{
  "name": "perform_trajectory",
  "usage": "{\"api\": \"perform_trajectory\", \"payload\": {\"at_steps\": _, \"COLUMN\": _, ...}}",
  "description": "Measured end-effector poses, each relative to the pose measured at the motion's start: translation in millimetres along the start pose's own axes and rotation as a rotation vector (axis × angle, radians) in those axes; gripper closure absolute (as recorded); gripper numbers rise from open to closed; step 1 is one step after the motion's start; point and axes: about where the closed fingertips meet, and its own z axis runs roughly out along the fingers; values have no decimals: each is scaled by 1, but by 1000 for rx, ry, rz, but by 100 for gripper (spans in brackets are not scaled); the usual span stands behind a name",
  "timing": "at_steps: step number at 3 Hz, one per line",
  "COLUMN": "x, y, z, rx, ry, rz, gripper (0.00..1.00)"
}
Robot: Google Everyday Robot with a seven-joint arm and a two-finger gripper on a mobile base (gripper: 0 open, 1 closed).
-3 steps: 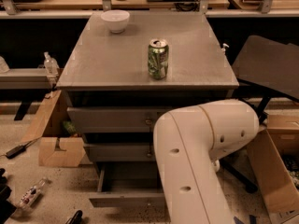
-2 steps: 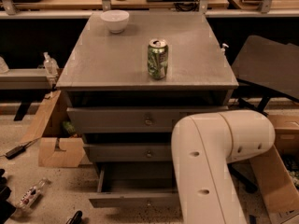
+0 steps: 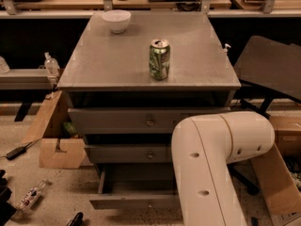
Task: Open bottom drawer
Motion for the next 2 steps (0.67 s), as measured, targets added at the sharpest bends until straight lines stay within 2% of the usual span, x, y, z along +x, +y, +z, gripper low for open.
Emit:
{"api": "perform_trajectory", "payload": {"at_steps": 1, "x": -10, "y": 3, "z": 29, "rx": -29, "ry": -17, "rz": 9, "gripper": 100}}
{"api": "perform_trajectory", "payload": {"at_steps": 2, "x": -25, "y": 4, "z": 71, "rx": -53, "ry": -50, "rz": 11, "gripper": 100}}
